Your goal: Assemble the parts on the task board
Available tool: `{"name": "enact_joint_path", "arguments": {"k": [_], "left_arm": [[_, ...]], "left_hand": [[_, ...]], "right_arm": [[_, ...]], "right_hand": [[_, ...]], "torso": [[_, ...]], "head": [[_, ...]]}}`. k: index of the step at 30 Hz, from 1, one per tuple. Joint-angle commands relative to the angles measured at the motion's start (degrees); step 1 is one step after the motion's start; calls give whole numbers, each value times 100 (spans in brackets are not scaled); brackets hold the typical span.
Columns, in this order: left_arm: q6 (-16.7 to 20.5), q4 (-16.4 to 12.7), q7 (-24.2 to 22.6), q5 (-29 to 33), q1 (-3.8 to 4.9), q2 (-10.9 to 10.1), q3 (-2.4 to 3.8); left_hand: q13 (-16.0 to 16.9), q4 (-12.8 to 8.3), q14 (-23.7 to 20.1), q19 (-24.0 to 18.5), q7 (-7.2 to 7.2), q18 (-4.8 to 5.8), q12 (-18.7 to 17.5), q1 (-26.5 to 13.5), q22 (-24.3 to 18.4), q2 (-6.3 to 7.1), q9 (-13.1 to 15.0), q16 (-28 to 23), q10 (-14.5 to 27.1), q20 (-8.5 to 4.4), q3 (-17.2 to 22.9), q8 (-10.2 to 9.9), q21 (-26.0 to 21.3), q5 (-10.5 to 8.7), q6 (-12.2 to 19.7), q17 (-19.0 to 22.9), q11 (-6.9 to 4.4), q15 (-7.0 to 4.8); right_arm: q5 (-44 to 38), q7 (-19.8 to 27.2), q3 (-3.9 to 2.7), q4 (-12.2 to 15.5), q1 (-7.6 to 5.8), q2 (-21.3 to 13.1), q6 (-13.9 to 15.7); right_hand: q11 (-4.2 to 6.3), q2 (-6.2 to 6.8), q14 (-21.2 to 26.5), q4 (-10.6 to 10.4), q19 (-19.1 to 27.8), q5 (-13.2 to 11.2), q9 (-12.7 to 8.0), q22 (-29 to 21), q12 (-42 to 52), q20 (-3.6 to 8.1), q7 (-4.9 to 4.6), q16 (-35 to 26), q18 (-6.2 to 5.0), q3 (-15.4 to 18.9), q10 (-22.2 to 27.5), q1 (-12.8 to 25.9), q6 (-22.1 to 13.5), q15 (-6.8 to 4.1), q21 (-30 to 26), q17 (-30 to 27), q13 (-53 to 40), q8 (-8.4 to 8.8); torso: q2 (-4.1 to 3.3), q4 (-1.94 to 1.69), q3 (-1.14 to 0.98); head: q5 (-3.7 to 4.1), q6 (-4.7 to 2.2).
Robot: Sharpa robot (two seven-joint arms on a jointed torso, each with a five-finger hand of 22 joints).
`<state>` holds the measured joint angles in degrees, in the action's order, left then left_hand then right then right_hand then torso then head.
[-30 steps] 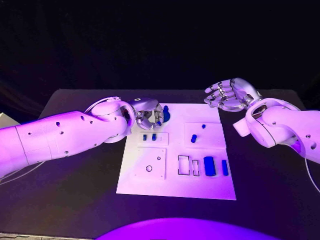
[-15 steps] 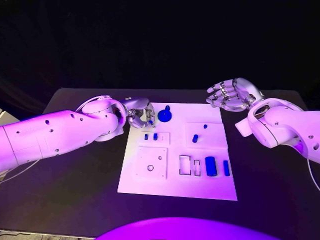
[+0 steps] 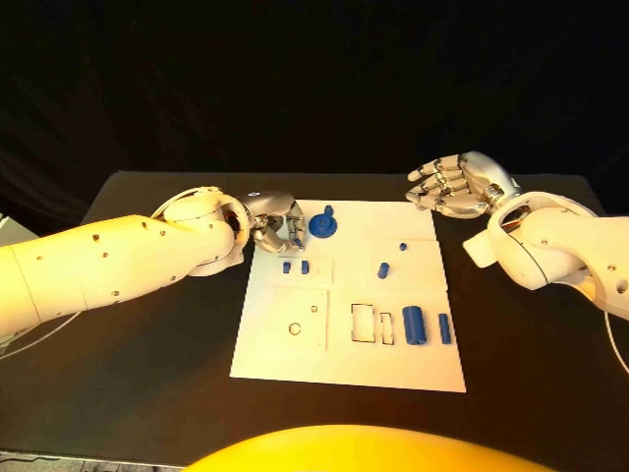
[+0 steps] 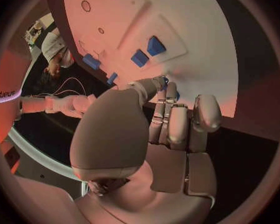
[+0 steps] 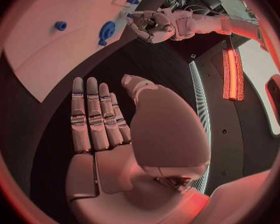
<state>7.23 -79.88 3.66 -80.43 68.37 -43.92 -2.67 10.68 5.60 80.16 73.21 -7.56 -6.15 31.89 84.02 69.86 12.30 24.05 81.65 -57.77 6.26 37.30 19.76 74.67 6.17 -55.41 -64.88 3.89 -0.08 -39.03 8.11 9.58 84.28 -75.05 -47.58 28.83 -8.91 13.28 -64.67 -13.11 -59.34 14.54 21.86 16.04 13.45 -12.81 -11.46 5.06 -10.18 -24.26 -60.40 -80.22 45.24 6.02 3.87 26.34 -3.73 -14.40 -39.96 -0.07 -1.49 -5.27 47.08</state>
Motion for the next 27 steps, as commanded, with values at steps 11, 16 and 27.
{"name": "enact_joint_path", "arguments": {"k": [11, 16, 27], "left_arm": [[-169, 14, -54, 46, -18, 47, -5], [-174, 51, -48, 49, -19, 73, -10], [-142, 127, -41, 50, -23, 144, -26]], "left_hand": [[-2, -33, 43, 43, -13, 73, -48, -57, -6, 0, 14, 29, -41, 1, -9, -8, 27, -27, -50, 2, -6, 15], [-2, -33, 43, 43, -13, 73, -48, -57, -6, 0, 14, 29, -41, 1, -9, -8, 27, -27, -50, 2, -6, 15], [-1, -44, 48, 53, -12, 76, -67, -64, 8, 2, 15, 30, -50, 0, -8, -21, 36, -43, -48, -5, -4, 14]], "right_arm": [[-34, 59, -1, 11, 3, -3, -65], [-34, 56, -1, 13, 3, -3, -68], [-36, 53, -1, 15, 3, -1, -73]], "right_hand": [[-50, -9, 0, 33, 32, 32, -5, -5, -37, 3, -187, -36, -32, -4, 6, 70, 22, 48, -15, -5, 8, 20], [-50, -9, 0, 33, 32, 32, -5, -5, -37, 3, -187, -36, -32, -4, 6, 70, 22, 48, -15, -5, 8, 20], [-50, -9, 0, 33, 32, 32, -5, -5, -37, 3, -187, -36, -32, -4, 6, 70, 22, 48, -15, -5, 8, 20]], "torso": [[9, 0, -2], [10, -3, -3], [6, 6, -3]], "head": [[17, 44], [15, 48], [11, 41]]}}
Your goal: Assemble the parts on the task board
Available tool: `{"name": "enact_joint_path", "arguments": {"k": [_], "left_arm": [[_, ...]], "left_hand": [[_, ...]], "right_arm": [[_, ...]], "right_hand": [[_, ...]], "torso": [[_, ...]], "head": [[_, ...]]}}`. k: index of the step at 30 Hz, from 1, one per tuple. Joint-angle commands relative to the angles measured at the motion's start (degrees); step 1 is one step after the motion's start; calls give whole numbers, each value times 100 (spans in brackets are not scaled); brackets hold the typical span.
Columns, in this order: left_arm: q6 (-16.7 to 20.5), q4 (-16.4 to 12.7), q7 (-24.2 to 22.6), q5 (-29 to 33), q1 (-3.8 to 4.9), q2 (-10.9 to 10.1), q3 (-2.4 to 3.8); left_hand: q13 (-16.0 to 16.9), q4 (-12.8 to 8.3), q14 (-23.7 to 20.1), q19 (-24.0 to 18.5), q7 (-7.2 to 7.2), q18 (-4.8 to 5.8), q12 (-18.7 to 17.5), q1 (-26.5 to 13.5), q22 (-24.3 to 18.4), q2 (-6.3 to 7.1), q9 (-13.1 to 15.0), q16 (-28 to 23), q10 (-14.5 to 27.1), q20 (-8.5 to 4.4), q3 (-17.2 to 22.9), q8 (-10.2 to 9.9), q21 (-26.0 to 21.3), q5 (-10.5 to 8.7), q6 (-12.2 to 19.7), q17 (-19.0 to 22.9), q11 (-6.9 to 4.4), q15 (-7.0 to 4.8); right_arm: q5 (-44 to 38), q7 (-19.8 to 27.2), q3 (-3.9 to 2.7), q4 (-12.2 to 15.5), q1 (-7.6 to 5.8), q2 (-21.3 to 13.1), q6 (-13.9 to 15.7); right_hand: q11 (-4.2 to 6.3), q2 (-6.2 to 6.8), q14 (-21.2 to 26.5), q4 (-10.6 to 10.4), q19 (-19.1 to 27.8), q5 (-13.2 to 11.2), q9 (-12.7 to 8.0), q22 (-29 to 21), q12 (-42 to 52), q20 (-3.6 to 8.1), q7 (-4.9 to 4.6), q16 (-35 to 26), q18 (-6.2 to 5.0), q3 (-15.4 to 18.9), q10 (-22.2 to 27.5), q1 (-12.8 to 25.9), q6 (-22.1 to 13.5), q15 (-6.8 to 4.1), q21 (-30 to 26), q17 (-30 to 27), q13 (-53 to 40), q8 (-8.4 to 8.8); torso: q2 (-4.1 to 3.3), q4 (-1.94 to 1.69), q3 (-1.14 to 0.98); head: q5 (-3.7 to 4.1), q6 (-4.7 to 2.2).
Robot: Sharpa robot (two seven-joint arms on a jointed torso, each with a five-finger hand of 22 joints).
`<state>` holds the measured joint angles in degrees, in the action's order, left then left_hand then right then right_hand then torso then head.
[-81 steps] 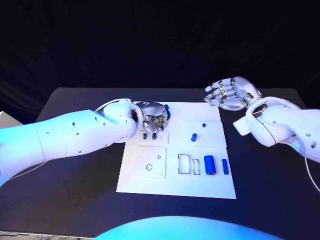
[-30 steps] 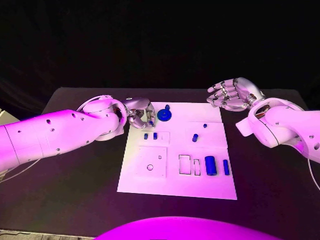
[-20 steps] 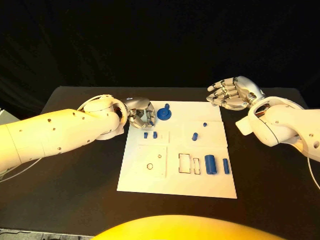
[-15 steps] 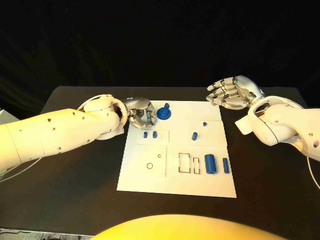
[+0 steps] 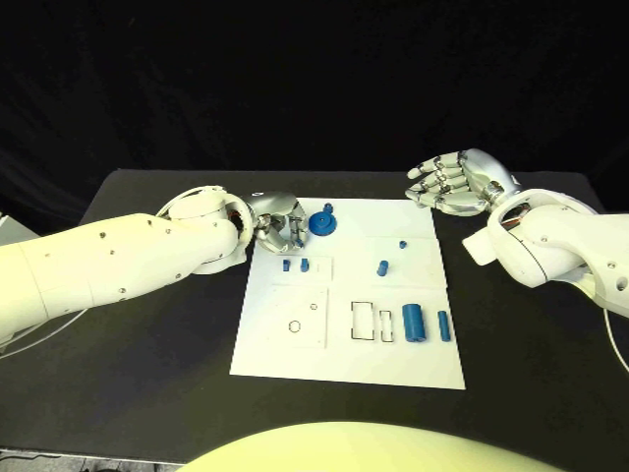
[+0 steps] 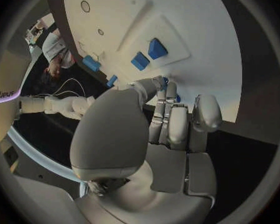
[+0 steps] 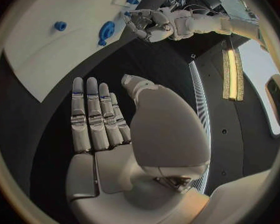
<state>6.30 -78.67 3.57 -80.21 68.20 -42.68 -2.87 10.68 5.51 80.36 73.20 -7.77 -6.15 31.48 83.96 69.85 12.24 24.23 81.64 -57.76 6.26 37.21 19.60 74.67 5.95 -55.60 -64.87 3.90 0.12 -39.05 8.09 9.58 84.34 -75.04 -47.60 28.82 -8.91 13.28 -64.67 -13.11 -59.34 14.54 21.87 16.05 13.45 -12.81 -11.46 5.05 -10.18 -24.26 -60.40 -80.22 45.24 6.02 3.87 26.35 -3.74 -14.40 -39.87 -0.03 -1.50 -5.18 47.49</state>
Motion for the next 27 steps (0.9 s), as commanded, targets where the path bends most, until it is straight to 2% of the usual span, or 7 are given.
{"name": "enact_joint_path", "arguments": {"k": [1, 21, 27], "left_arm": [[-49, 9, -30, 27, -6, 25, -6], [-205, 58, 7, 9, -27, 86, -19], [-267, 76, 15, 10, -28, 104, -25]], "left_hand": [[-1, -35, 27, 53, 9, 76, -25, -57, 10, 8, -3, 31, -51, 0, 2, -5, 37, -22, -28, -7, -5, -6], [19, -80, 32, 58, 15, 78, -39, -54, 20, -1, 17, 31, -119, -3, 2, -7, 43, -37, -79, -9, -17, -15], [28, -87, 23, 34, 20, 71, -65, -98, -5, 33, 21, 22, -123, -6, -25, -29, 23, -44, -75, 15, -22, -19]], "right_arm": [[-36, 54, -1, 9, 2, 1, -74], [-51, 51, -1, 0, 2, 8, -92], [-51, 53, -1, 0, 2, 10, -93]], "right_hand": [[-50, -12, -4, 42, 28, 32, -10, -42, -43, 2, -187, -43, -32, 0, 6, 73, 25, 48, -14, -23, 8, 26], [-51, -14, -6, 43, 26, 32, -11, -53, -45, 1, -189, -44, -32, 1, 5, 75, 28, 49, -13, -28, 8, 27], [-51, -14, -6, 43, 26, 32, -11, -53, -45, 1, -189, -44, -32, 1, 5, 75, 28, 49, -13, -28, 8, 27]], "torso": [[-3, 1, -2], [1, -5, -2], [1, -6, 0]], "head": [[6, -3], [3, -9], [-2, -10]]}}
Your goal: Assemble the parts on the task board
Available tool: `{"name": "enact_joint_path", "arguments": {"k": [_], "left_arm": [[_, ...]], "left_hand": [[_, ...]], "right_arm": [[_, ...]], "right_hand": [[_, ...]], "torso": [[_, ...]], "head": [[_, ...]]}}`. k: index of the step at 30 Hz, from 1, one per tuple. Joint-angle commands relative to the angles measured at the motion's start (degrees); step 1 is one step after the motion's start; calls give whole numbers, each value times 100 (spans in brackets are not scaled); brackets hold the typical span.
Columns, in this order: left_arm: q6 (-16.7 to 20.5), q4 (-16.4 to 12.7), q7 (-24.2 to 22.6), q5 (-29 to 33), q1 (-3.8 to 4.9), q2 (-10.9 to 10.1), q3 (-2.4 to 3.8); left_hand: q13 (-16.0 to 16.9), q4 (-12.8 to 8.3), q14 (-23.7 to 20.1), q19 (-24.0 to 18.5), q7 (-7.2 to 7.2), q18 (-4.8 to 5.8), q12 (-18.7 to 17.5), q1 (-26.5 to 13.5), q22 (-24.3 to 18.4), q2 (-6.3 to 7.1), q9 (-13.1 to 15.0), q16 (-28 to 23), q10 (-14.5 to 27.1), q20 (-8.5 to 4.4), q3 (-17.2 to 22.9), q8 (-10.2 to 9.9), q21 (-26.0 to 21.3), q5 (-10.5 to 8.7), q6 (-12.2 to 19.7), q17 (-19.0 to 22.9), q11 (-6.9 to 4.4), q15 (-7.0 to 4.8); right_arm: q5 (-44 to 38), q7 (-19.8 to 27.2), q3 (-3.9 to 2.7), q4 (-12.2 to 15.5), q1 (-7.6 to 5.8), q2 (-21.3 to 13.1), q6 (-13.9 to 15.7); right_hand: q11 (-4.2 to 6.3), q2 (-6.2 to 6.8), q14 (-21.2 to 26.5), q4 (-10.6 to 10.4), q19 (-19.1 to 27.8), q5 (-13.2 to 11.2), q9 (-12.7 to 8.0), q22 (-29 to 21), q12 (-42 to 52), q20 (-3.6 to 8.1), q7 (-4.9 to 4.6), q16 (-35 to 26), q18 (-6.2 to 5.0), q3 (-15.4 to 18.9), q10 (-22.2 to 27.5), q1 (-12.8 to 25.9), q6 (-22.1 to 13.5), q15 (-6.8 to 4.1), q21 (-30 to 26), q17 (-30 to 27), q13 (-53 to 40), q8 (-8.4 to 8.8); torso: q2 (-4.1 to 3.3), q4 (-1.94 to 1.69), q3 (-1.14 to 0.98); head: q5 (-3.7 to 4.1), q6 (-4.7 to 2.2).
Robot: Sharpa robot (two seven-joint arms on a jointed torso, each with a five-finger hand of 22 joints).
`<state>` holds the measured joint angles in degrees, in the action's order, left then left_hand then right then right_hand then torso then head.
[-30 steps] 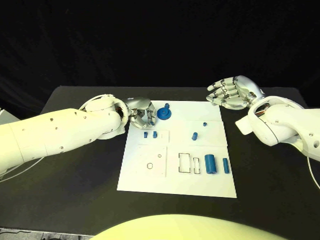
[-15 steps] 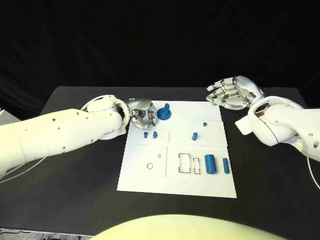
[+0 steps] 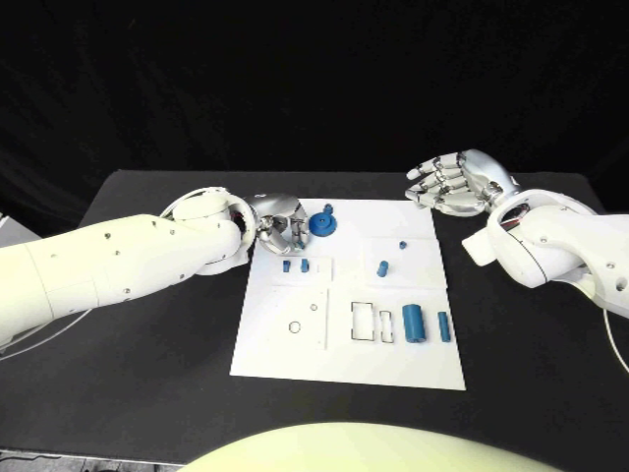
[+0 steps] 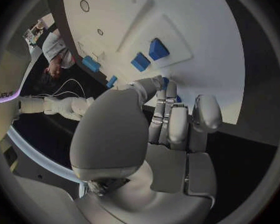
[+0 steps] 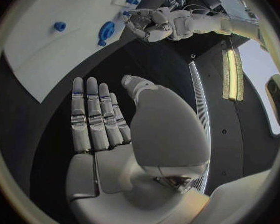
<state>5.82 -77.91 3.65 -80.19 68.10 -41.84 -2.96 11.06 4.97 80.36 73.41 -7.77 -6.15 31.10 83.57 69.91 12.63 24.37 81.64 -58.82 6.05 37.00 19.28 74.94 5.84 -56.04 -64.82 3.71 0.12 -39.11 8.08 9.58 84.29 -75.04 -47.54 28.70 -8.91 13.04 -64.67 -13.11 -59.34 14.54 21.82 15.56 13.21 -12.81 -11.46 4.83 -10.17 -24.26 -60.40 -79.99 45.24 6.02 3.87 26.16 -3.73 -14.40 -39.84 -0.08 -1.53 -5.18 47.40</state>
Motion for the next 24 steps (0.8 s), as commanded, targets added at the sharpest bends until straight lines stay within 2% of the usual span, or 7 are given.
{"name": "enact_joint_path", "arguments": {"k": [1, 7, 11, 24], "left_arm": [[-227, 4, 10, 8, -18, 22, -17], [-183, 24, 8, 11, -18, 35, -21], [-88, 27, -18, 24, -19, 30, -21], [14, 13, -38, 66, -23, 0, -21]], "left_hand": [[-9, -34, 21, 9, 22, 71, -39, -72, -15, 4, 6, 20, -9, 15, -11, -8, -8, -33, -23, 16, -2, -19], [-4, -31, 17, -3, 21, 68, -58, -103, -26, 19, 2, 17, -4, 14, -25, -37, -19, -34, 2, 22, -2, -19], [22, -37, 14, -19, 30, 64, -98, -152, -42, 35, -23, 14, 25, 13, -37, -160, -37, -28, 139, 29, -7, -22], [65, -40, -2, -33, 23, 62, -137, -222, -58, 73, -50, 5, 92, 26, -52, -315, -56, -25, 307, 59, 19, -2]], "right_arm": [[-44, 55, -1, 5, 2, 3, -81], [-44, 55, -1, 3, 2, 3, -84], [-44, 55, -1, 2, 2, 2, -86], [-43, 54, -1, -14, 4, 13, -107]], "right_hand": [[-51, 10, -6, 44, 26, 32, -6, -5, -21, 1, -189, -21, -33, 1, 5, 52, 28, 49, -13, -9, 8, 27], [-51, 10, -6, 44, 26, 32, -6, -5, -21, 1, -189, -21, -33, 1, 5, 52, 28, 49, -13, -9, 8, 27], [-51, 10, -6, 44, 26, 32, -6, -5, -21, 1, -189, -21, -33, 1, 5, 52, 28, 49, -13, -9, 8, 27], [-51, 10, -6, 44, 26, 32, -6, -5, -21, 1, -189, -21, -33, 1, 5, 52, 28, 49, -13, -9, 8, 27]], "torso": [[-2, -1, 3], [0, 0, 4], [-2, 2, 1], [0, -1, 4]], "head": [[-2, 0], [0, -1], [-2, 6], [-15, -8]]}}
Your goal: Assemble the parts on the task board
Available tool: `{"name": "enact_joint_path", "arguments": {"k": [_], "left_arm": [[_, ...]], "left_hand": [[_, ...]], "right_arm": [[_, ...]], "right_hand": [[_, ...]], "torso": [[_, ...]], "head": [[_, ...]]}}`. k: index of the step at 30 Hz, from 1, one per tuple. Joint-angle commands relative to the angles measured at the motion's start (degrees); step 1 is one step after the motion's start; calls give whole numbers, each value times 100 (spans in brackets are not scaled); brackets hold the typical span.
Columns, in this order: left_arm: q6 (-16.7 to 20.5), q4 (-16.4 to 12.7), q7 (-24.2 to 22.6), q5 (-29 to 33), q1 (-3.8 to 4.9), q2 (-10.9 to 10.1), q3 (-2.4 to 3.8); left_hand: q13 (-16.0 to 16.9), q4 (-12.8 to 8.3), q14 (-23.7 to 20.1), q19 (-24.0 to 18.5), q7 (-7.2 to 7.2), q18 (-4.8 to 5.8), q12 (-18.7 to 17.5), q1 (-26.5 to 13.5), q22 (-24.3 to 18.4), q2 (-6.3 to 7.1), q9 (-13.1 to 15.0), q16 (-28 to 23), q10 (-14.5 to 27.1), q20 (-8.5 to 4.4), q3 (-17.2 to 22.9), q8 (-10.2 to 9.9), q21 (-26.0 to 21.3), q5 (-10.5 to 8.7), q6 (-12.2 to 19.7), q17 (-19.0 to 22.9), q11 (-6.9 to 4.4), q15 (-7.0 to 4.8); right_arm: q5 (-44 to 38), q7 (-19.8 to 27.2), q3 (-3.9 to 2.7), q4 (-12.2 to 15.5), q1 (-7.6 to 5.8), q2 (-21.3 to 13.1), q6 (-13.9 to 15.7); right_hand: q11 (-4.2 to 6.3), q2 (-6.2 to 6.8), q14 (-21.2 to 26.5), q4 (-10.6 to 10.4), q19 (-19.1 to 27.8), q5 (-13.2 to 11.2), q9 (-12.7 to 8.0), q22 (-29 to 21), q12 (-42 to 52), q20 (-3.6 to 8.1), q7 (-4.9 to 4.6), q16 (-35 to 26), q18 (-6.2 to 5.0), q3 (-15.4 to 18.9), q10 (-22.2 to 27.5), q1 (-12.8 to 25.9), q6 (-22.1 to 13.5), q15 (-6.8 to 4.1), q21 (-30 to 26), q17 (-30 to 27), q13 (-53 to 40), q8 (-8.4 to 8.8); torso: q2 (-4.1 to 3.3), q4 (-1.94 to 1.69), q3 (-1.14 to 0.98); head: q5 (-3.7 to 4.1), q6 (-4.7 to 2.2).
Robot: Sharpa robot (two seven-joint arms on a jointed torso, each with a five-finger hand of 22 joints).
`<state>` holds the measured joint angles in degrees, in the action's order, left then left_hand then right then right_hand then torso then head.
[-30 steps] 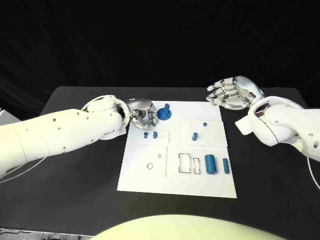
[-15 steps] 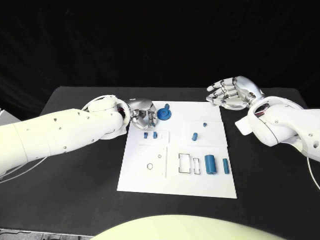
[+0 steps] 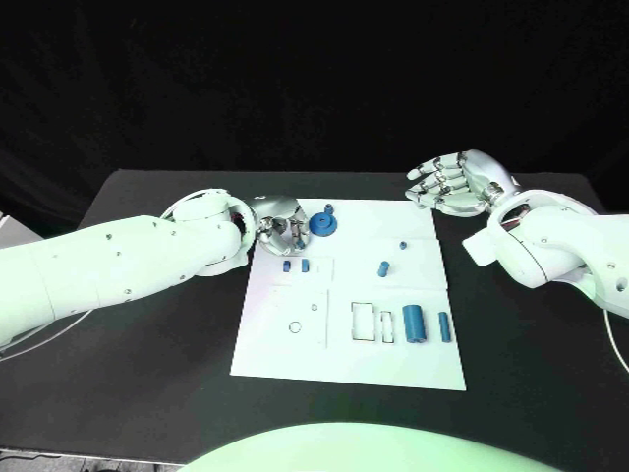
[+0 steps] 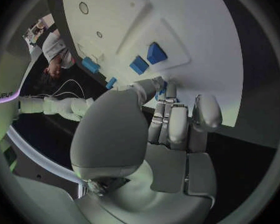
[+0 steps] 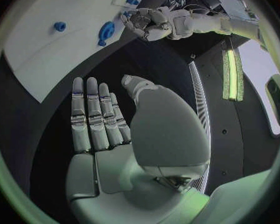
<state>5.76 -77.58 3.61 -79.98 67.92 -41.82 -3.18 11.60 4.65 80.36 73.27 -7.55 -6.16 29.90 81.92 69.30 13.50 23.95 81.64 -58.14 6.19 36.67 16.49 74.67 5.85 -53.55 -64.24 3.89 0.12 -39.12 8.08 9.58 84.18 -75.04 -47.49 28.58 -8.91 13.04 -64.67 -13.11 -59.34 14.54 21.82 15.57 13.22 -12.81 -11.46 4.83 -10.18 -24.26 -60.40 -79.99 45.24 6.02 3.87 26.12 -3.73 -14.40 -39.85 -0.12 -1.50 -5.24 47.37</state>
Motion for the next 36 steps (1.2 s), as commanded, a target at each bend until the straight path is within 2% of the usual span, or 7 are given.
{"name": "enact_joint_path", "arguments": {"k": [1, 9, 14, 27, 32, 34, 36], "left_arm": [[23, -25, -31, 45, -7, -8, 1], [76, -41, -29, 59, -19, -38, 2], [69, -45, -26, 81, -21, -53, 2], [13, -9, 19, 99, -22, -129, 2], [21, 14, 20, 150, -22, -232, 5], [46, 32, 0, 199, -22, -264, 8], [98, 59, -54, 335, -21, -307, 26]], "left_hand": [[16, -9, -1, -16, 2, 63, -14, -60, 7, -13, -9, 5, 19, 13, -20, -44, -27, -25, 67, -1, -1, -3], [58, -11, 4, -6, 10, 63, 9, -93, 15, 16, -17, 9, -2, 12, -34, -115, -24, -20, 155, -4, -11, -9], [122, -19, 7, 4, 44, 64, 17, -122, 19, 45, -44, 10, -1, 5, -25, -266, -25, -17, 365, -1, -19, -16], [171, -25, 19, 22, 64, 69, 38, -135, 36, 68, -66, 18, -22, -2, -28, -358, -15, -17, 496, -23, -34, -27], [179, -31, 19, 23, 68, 69, 43, -127, 36, 64, -67, 18, -28, -4, -23, -367, -15, -15, 507, -21, -39, -30], [188, -40, 23, 33, 69, 71, 47, -115, 47, 64, -70, 21, -32, -7, -17, -379, -7, -13, 523, -29, -43, -34], [198, -53, 23, 28, 63, 69, 55, -97, 40, 55, -69, 19, -42, -11, -6, -382, -12, -9, 522, -24, -50, -39]], "right_arm": [[-42, 53, -1, -5, 5, 10, -98], [-42, 51, -1, -13, 10, 14, -102], [-42, 47, -1, -15, 12, 12, -105], [-68, 11, -1, -35, 17, 8, -131], [-232, -62, -1, -54, 17, -8, -271], [-377, -95, -1, -69, 17, -11, -331], [-660, -153, -1, -86, 17, -16, -404]], "right_hand": [[-51, 9, -6, 44, 26, 32, -6, -6, -21, 2, -189, -21, -32, 2, 5, 52, 28, 49, -13, -5, 8, 27], [-53, 9, -8, 50, 23, 30, -9, -33, -27, 0, -190, -26, -32, 6, 6, 55, 30, 50, -12, -17, 8, 31], [-53, 9, -8, 50, 23, 30, -9, -33, -27, 0, -190, -26, -32, 6, 6, 55, 30, 50, -12, -17, 8, 31], [-55, 14, 2, 60, 27, 26, -13, -55, -38, -2, -187, -36, -31, 10, 20, 52, 25, 55, -15, -29, 11, 38], [-59, -1, -20, 114, 5, -1, -9, -115, -115, -1, -163, -36, -35, 3, 148, 17, 73, 52, -3, -57, 17, 23], [-39, -24, -129, 169, -89, -12, -6, -136, -132, 28, -137, 13, -42, -18, 171, -30, 130, 19, 37, -54, 11, 5], [45, -73, -529, 351, -464, -44, -14, -94, -120, 189, -67, 211, -40, -107, 81, -195, 267, -117, 235, 15, 8, -10]], "torso": [[0, 3, 1], [0, 3, -1], [-4, 7, -2], [0, 10, -5], [-1, 12, -6], [1, 11, -6], [3, 6, -3]], "head": [[-8, -4], [-11, -5], [-8, -2], [-5, -4], [16, -17], [22, -20], [32, -26]]}}
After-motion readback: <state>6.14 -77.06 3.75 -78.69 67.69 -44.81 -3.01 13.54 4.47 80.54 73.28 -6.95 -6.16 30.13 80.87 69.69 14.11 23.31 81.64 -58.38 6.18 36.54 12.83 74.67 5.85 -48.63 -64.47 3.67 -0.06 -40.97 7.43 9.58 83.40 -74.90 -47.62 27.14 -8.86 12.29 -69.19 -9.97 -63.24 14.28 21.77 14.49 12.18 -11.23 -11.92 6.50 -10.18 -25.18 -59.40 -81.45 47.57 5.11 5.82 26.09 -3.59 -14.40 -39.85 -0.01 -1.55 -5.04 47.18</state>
